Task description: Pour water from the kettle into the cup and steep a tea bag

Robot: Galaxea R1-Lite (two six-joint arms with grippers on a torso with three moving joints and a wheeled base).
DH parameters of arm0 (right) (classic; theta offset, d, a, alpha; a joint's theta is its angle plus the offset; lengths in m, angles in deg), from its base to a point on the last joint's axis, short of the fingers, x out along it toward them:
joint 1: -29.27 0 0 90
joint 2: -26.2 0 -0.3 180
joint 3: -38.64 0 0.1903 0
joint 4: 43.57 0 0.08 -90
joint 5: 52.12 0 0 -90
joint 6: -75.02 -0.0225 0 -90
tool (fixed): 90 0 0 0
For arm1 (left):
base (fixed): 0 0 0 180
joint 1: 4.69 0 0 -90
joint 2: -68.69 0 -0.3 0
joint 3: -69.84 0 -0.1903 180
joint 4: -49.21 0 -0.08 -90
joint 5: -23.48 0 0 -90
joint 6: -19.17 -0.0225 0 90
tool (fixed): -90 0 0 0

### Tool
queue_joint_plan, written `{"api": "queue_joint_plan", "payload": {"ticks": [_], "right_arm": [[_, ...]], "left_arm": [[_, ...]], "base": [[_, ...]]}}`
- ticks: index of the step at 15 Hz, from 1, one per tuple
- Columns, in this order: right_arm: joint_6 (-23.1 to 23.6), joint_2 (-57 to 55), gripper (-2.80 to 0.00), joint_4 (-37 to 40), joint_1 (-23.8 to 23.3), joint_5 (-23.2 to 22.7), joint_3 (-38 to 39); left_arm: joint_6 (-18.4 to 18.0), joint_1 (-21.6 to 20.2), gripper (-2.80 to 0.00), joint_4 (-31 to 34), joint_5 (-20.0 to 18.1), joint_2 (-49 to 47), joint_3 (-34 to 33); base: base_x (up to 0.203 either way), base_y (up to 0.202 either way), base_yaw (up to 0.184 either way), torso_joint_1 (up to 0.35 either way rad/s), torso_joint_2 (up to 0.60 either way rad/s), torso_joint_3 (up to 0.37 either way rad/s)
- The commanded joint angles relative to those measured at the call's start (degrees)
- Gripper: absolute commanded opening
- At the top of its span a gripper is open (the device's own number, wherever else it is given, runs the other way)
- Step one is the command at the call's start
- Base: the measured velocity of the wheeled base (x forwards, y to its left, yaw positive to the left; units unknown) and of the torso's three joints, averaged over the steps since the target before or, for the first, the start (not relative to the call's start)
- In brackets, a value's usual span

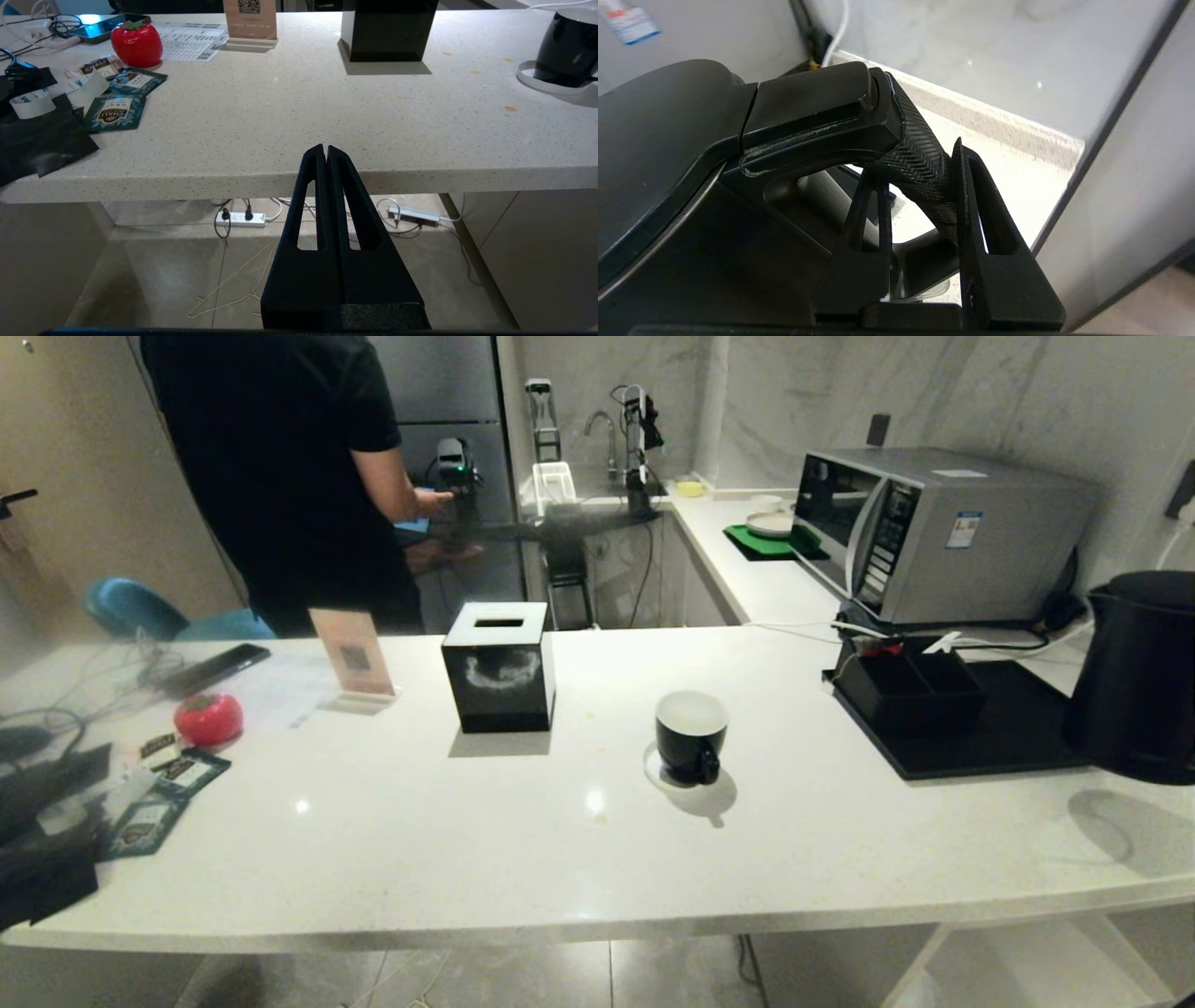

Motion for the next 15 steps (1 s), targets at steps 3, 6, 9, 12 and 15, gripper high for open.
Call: {"api": "queue_joint_plan", "payload": {"ticks": [3,6,9,12,15], "right_arm": [[-1.4,-3.0,-2.8,-0.4,-1.5,0.1,-0.7],[-4.1,-4.8,-2.8,-0.4,-1.9,0.0,-1.1],[-4.7,-6.9,-2.8,-0.4,-2.3,0.0,-2.6],[-5.9,-9.1,-2.8,-0.3,-2.5,-0.1,-5.5],[-5.8,-11.2,-2.8,-0.3,-2.5,-1.4,-8.1]], "left_arm": [[0.0,0.0,-2.8,0.0,0.0,0.0,0.0],[0.0,0.0,-2.8,0.0,0.0,0.0,0.0],[0.0,0.0,-2.8,0.0,0.0,0.0,0.0],[0.0,0.0,-2.8,0.0,0.0,0.0,0.0],[0.0,0.0,-2.8,0.0,0.0,0.0,0.0]], "base": [[0.0,0.0,0.0,0.0,0.0,0.0],[0.0,0.0,0.0,0.0,0.0,0.0],[0.0,0.0,0.0,0.0,0.0,0.0],[0.0,0.0,0.0,0.0,0.0,0.0],[0.0,0.0,0.0,0.0,0.0,0.0]]}}
